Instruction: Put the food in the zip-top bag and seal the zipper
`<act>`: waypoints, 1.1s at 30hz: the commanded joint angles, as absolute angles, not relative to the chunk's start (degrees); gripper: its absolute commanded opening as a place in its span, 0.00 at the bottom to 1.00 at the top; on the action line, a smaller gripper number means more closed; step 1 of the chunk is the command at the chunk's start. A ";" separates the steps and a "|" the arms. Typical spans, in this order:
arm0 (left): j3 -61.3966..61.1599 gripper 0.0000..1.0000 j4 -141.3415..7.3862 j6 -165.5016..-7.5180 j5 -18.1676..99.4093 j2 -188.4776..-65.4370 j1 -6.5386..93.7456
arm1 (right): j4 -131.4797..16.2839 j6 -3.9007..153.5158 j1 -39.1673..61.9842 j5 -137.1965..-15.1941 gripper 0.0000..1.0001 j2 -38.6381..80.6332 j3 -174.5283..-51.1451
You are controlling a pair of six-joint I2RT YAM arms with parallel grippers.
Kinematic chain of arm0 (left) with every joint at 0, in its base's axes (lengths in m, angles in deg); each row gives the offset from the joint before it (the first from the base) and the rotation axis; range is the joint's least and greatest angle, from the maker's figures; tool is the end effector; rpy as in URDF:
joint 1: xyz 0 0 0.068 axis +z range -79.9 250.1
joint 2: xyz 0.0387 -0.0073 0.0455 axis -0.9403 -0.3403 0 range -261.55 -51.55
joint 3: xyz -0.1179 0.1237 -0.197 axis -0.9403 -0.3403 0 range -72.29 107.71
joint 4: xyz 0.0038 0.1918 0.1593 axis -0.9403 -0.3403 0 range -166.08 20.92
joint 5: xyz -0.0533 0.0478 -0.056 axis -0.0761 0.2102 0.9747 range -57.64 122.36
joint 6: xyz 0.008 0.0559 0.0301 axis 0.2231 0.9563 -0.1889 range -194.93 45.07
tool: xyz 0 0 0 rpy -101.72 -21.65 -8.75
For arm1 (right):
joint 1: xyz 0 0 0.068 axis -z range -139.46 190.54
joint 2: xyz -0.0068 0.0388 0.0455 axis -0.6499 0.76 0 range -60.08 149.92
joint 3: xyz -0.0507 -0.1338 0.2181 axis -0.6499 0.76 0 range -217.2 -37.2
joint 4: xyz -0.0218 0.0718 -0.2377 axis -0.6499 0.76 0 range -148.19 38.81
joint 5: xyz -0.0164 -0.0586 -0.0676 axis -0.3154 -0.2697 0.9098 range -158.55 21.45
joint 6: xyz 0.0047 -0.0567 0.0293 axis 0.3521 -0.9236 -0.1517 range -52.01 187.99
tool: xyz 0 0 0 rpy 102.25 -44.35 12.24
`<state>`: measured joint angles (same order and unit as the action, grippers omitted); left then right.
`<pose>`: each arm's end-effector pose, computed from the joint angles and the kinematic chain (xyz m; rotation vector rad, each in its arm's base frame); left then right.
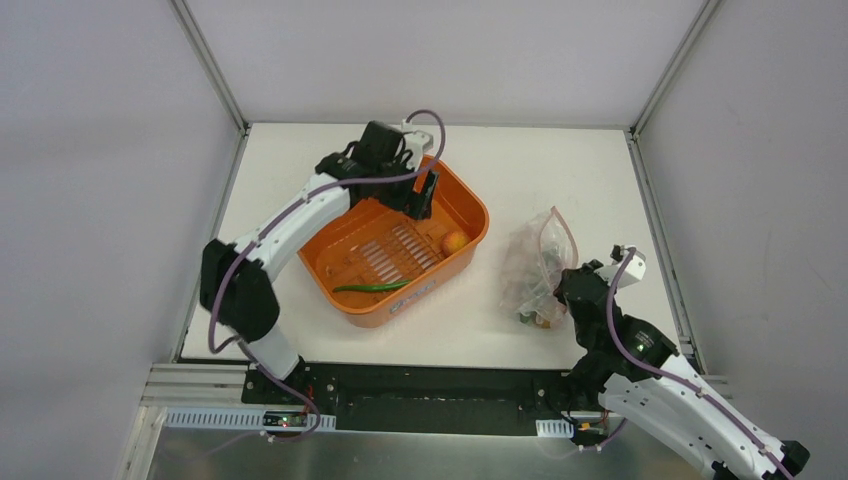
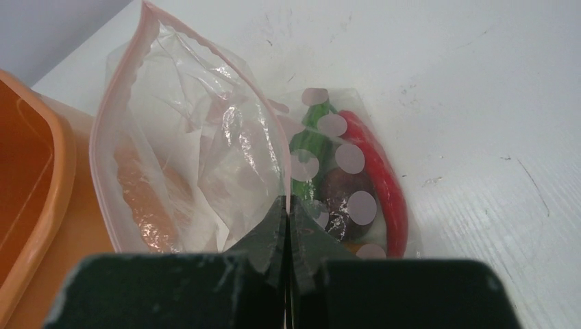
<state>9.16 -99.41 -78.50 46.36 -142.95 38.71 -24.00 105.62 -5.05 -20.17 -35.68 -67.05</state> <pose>0.2996 -0.1967 0.3051 0.6849 2.2166 -0.5939 0.1034 0.0526 0.2478 0.3593 1.8630 0.1047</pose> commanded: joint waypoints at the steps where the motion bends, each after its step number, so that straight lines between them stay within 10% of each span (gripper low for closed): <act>1: 26.59 0.86 -110.36 -77.21 41.42 -156.97 39.83 | -22.56 106.64 -5.07 -14.93 0.00 -33.90 -70.64; 16: 22.16 0.87 -107.69 -100.32 31.36 -156.34 60.04 | -22.45 107.19 -4.74 -10.85 0.00 -31.14 -70.71; 33: 19.67 0.80 -108.17 -103.92 45.34 -149.58 51.18 | -23.17 106.32 -4.05 -11.48 0.00 -28.23 -71.30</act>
